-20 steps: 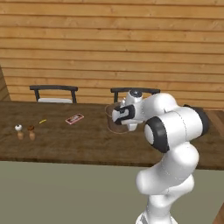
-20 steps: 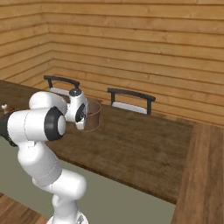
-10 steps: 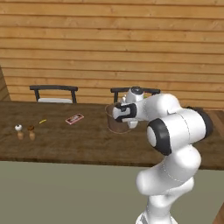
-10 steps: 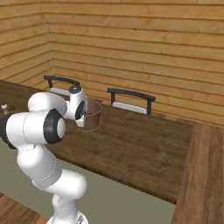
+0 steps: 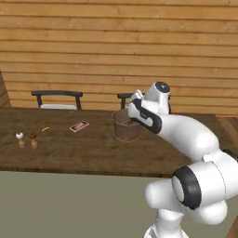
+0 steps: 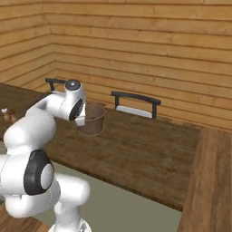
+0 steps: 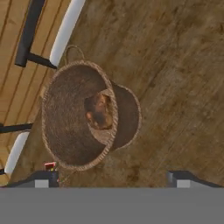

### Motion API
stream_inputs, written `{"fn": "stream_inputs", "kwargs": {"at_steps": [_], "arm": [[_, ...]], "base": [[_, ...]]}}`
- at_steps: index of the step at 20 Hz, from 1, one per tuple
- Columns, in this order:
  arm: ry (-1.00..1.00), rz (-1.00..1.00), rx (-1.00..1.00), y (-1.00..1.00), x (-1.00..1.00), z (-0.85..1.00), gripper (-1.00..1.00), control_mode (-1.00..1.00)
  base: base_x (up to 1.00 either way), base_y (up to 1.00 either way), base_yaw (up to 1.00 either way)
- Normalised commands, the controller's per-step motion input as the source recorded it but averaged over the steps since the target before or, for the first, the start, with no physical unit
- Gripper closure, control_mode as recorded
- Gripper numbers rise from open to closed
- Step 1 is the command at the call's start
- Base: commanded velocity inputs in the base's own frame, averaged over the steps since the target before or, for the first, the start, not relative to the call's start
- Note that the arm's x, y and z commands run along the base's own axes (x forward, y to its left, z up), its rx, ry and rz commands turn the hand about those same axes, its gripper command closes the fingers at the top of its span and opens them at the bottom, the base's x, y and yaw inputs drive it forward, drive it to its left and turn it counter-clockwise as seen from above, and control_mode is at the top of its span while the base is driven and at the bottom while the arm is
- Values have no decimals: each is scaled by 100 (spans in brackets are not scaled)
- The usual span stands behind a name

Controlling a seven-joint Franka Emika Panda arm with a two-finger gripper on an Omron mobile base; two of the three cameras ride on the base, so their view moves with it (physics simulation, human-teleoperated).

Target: Open the cabinet, pick up the bread from the cabinet and place it in the basket. Then move the basket to the dining counter.

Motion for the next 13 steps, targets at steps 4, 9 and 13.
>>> {"fn": "stream_inputs", "kwargs": {"at_steps": [4, 9, 13], "arm": [[-5, 53, -25, -20, -100, 40, -100, -100], [-5, 58, -31, -24, -100, 26, -100, -100], [-3, 54, -44, -13, -100, 13, -100, -100]], "base": [[0, 0, 0], [0, 0, 0], [0, 0, 0]]}}
